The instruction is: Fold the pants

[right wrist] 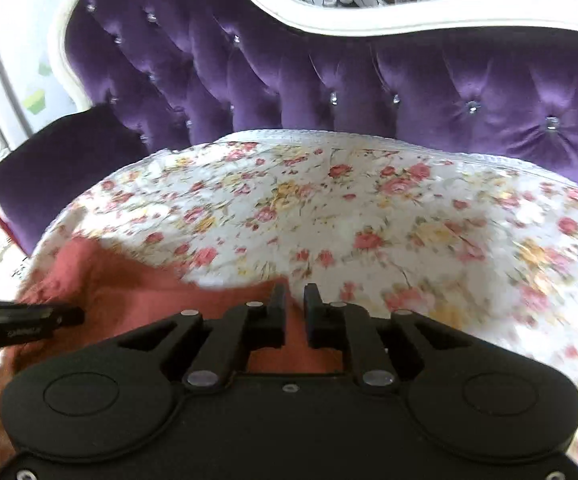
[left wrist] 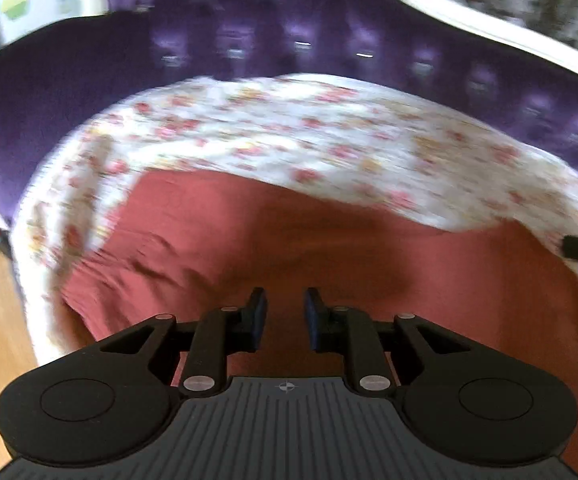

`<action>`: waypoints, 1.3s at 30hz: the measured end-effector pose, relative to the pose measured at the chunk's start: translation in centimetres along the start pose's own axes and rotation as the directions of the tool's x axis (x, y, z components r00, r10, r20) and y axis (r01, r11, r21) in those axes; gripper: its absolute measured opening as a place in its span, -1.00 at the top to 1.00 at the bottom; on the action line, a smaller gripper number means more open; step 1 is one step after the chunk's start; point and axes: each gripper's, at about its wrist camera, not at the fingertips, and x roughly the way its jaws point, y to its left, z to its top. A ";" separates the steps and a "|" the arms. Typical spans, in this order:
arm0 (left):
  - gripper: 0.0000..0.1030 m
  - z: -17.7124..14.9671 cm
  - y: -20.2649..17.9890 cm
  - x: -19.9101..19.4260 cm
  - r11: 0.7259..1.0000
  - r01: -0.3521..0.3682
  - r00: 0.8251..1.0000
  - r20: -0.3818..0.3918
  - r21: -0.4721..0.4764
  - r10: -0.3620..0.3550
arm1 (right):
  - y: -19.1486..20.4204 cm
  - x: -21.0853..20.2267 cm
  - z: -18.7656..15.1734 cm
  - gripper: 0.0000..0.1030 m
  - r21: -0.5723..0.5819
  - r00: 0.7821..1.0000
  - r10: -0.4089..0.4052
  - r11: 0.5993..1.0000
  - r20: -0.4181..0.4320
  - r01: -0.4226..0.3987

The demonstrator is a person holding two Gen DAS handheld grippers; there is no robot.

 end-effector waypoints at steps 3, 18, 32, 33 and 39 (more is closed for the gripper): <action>0.60 -2.1 -2.3 -1.4 0.992 0.104 0.994 -0.046 0.070 -0.100 | 0.3 -2.1 -3.1 0.60 0.001 0.998 -0.011 1.000 -0.060 0.011; 0.59 -5.6 -5.6 -4.5 0.986 0.081 0.994 -0.082 0.146 -0.070 | 0.3 -13.0 -13.4 0.60 0.034 0.959 -0.269 0.961 -0.086 0.273; 0.50 -8.4 -12.9 -3.3 0.955 0.161 0.985 -0.106 0.248 -0.138 | -10.1 -20.5 -15.3 0.40 0.395 0.886 -0.456 0.801 -0.085 0.450; 0.50 -8.3 -12.7 -3.2 0.957 0.170 0.983 -0.113 0.235 -0.146 | -10.8 -21.6 -15.5 0.12 0.450 0.894 -0.442 0.786 -0.073 0.424; 0.50 -8.4 -13.2 -3.3 0.955 0.169 0.983 -0.115 0.242 -0.144 | -14.8 -25.2 -17.1 -0.29 0.609 0.838 -0.538 0.635 -0.093 0.475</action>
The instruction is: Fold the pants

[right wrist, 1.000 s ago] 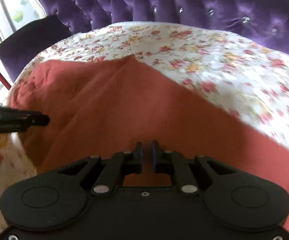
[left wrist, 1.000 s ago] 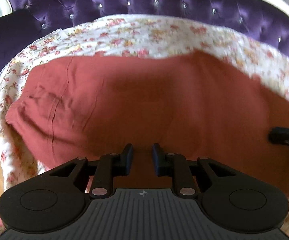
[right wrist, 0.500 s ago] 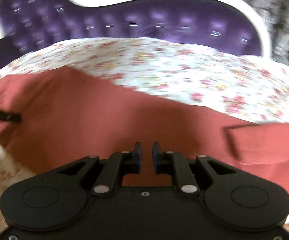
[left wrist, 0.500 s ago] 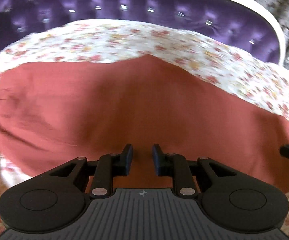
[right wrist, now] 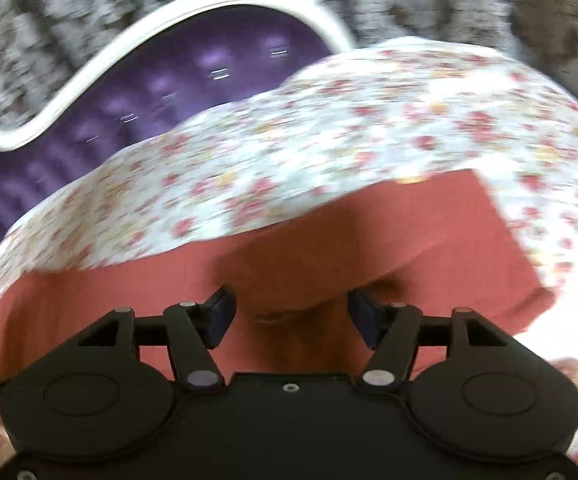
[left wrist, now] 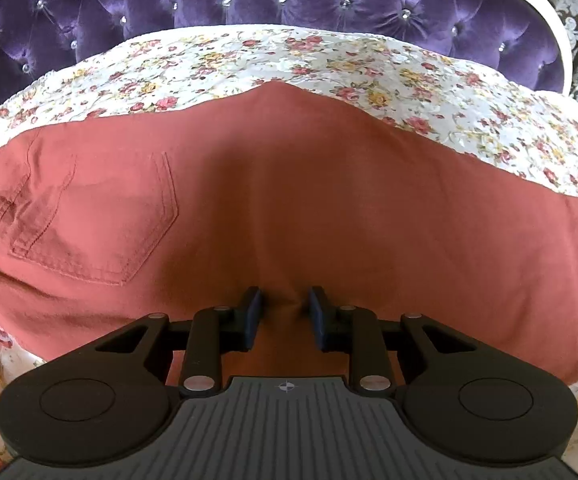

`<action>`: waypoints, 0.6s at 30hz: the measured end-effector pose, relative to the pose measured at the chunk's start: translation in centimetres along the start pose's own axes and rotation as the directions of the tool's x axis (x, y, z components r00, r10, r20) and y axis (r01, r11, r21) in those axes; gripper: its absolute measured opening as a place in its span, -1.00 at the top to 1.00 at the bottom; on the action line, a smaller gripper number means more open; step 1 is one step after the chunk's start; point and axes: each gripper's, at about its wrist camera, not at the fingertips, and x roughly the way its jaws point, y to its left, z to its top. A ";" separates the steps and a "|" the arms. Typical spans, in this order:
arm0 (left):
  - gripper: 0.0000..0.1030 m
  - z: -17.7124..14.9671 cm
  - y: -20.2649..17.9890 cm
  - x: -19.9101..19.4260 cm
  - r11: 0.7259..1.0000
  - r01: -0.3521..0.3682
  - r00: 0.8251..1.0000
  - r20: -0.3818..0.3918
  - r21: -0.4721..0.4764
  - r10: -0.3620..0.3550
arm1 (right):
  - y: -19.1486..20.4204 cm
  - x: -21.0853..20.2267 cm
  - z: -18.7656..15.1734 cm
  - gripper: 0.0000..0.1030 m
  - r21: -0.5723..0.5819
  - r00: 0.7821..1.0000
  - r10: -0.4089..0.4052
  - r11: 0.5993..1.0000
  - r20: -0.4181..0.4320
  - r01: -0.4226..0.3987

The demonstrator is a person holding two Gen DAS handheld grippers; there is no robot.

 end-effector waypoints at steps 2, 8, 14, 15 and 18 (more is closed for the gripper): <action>0.50 0.1 -0.1 0.0 1.000 -0.003 1.000 -0.007 0.007 0.003 | -1.6 0.3 0.3 -0.29 0.078 1.000 0.019 0.997 -0.018 -0.018; 0.50 0.3 0.5 0.1 1.000 0.018 1.000 -0.020 -0.006 -0.018 | -4.4 -1.0 0.5 -0.29 0.130 0.981 -0.191 0.974 0.025 0.186; 0.52 0.6 -0.4 -0.2 1.000 -0.011 1.000 -0.029 0.008 0.012 | -6.8 -2.7 1.2 -0.28 0.148 0.955 -0.287 0.950 0.072 0.274; 0.51 0.7 -0.6 -0.5 1.000 -0.011 0.999 -0.031 0.003 0.011 | -7.0 -2.8 1.3 -0.28 0.152 0.960 -0.268 0.955 0.075 0.255; 0.51 1.2 -1.6 -1.4 1.000 0.026 1.000 -0.015 -0.011 -0.026 | -7.8 -2.8 1.7 -0.28 0.196 0.981 -0.184 0.966 0.064 0.168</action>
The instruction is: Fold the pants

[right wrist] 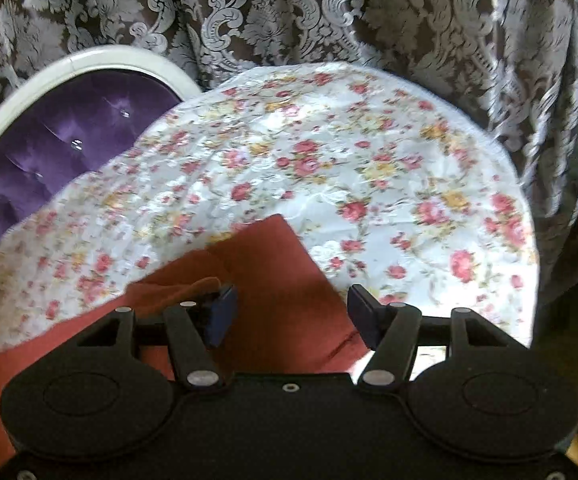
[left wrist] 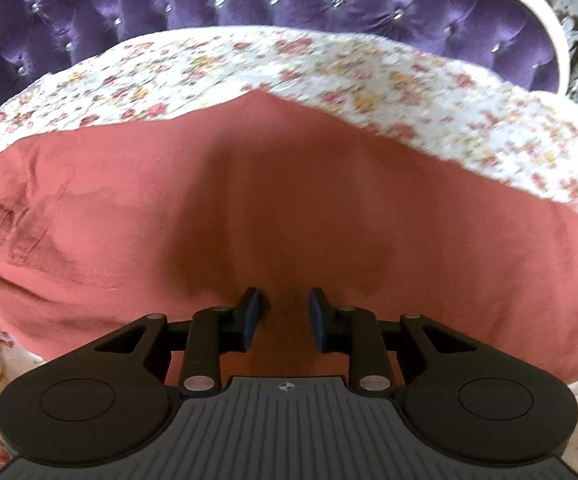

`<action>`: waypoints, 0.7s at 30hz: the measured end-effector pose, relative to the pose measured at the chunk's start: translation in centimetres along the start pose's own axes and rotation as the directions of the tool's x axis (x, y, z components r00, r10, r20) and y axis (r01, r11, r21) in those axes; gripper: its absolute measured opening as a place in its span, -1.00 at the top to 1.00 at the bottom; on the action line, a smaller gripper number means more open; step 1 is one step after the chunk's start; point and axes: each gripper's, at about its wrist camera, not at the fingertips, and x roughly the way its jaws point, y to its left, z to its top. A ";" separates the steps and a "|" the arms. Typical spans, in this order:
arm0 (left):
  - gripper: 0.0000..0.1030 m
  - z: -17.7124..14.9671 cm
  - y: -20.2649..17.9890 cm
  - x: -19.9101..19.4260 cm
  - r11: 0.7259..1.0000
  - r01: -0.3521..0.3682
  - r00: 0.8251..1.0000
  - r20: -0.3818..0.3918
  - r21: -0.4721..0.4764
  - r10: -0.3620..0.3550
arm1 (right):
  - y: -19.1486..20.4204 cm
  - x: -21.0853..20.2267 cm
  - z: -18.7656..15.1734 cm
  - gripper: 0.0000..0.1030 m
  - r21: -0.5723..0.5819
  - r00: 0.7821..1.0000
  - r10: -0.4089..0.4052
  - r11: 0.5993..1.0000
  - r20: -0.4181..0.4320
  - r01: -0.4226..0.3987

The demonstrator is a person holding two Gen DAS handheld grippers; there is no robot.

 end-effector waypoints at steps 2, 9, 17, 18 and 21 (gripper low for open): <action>0.51 0.2 -0.9 -0.4 0.999 0.054 0.999 0.006 0.006 -0.054 | -0.6 0.3 0.3 -0.28 0.048 0.999 0.050 0.998 -0.016 -0.049; 0.45 -0.1 -4.7 1.6 0.990 0.130 0.991 -0.043 0.045 -0.128 | -0.8 0.7 0.8 -0.27 0.084 0.996 0.076 0.994 -0.036 -0.073; 0.40 -0.8 -5.4 1.6 0.988 0.114 0.993 -0.009 0.106 -0.114 | -2.7 1.9 1.9 -0.29 0.174 0.985 0.155 0.975 -0.071 -0.141; 0.40 -0.7 -5.3 1.6 0.988 0.119 0.993 -0.012 0.103 -0.118 | -2.3 2.2 2.1 -0.28 0.144 0.985 0.156 0.979 -0.077 -0.144; 0.40 -0.7 -5.3 1.7 0.987 0.121 0.993 -0.013 0.102 -0.120 | -0.8 3.6 2.4 -0.22 0.053 0.981 0.157 0.987 -0.113 -0.151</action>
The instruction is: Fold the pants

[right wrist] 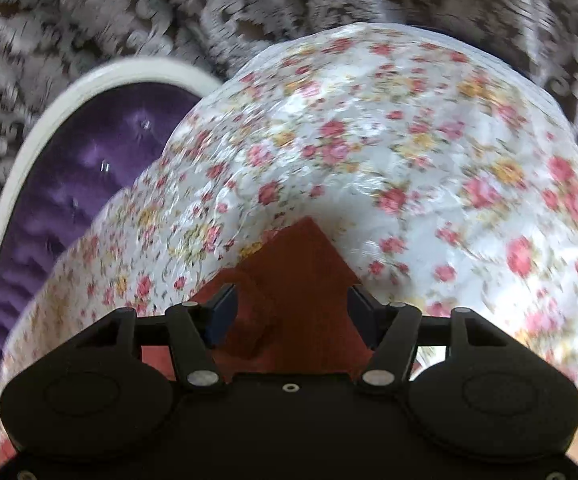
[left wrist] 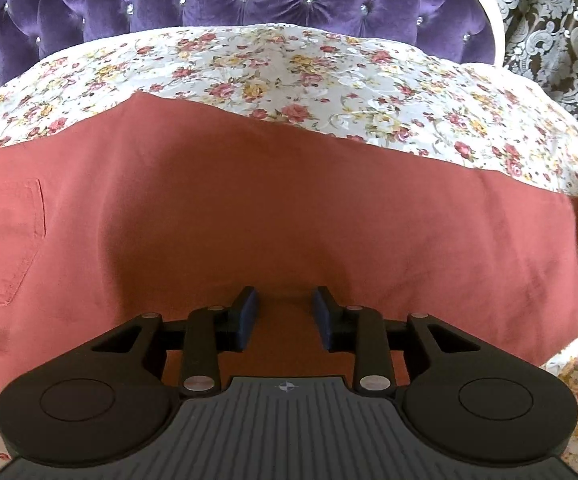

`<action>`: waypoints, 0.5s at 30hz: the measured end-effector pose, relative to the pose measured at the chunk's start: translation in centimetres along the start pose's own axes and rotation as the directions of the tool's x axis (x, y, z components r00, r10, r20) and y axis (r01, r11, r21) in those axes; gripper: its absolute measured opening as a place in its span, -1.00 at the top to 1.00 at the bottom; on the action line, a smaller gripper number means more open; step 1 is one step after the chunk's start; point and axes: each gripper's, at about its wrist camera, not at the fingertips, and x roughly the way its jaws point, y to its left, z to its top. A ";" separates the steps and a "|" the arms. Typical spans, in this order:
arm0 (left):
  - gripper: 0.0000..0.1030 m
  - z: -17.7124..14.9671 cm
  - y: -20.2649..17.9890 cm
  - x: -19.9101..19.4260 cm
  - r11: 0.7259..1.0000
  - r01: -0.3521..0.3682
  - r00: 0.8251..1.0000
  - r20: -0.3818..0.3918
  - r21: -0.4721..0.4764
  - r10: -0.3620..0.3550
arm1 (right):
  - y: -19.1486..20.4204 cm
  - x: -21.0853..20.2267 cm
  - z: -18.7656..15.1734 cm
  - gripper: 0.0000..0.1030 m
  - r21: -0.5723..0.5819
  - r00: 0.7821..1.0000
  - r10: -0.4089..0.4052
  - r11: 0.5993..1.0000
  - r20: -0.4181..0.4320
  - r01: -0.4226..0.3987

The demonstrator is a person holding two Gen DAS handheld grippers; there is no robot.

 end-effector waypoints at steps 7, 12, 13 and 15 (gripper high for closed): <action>0.40 0.0 0.0 0.0 1.000 0.002 1.000 0.001 0.001 -0.002 | 3.3 2.9 -1.0 0.24 -0.240 0.996 -0.080 0.968 -0.040 0.068; 0.40 0.0 0.0 0.0 1.000 0.004 1.000 0.000 0.001 -0.004 | 5.4 2.2 -1.2 0.80 -0.436 0.986 -0.163 0.886 0.029 0.159; 0.40 0.0 0.0 0.0 1.000 0.006 1.000 0.001 -0.001 -0.006 | 5.7 2.0 -0.9 0.80 -0.460 0.976 -0.205 0.861 0.073 0.215; 0.40 0.0 -0.1 0.0 1.000 0.005 1.000 0.001 -0.003 -0.005 | 5.8 2.0 -0.1 0.81 -0.491 0.957 -0.260 0.821 0.131 0.291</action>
